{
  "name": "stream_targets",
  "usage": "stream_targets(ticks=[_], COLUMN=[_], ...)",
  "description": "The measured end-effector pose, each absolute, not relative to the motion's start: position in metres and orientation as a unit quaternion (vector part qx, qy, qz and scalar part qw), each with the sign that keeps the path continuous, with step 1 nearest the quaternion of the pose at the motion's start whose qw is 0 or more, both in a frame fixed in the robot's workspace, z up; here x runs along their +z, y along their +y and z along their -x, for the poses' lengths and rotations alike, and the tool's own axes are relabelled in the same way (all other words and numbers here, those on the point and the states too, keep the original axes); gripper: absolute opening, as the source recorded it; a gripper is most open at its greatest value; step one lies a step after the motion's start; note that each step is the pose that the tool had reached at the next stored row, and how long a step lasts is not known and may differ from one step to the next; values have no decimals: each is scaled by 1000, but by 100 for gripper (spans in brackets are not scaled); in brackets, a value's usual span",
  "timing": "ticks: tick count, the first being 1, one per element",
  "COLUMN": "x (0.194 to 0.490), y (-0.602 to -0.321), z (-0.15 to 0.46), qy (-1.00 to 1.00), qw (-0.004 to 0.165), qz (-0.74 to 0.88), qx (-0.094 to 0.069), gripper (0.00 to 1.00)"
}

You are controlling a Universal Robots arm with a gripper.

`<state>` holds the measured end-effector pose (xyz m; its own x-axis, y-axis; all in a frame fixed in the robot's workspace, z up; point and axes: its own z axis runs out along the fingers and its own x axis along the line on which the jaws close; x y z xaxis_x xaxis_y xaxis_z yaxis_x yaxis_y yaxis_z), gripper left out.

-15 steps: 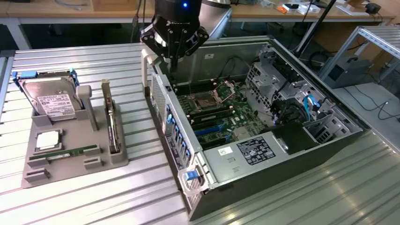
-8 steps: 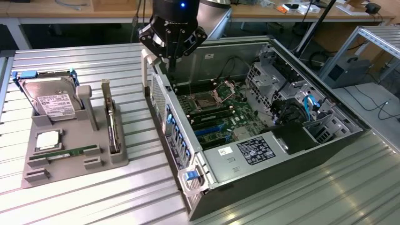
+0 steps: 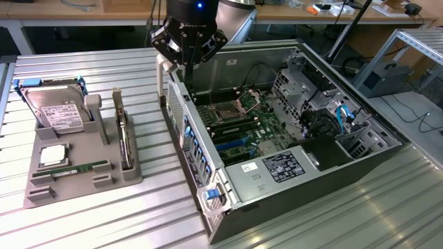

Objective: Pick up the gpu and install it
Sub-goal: 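Reach for the gpu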

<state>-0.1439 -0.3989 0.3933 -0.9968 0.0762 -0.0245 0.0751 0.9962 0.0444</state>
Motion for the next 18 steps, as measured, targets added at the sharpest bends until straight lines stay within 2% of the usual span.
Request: stream_targets(ticks=[18], x=[393], y=[-399], z=[150], qy=[999], qw=[13], qz=[-38], qx=[22], gripper=[10])
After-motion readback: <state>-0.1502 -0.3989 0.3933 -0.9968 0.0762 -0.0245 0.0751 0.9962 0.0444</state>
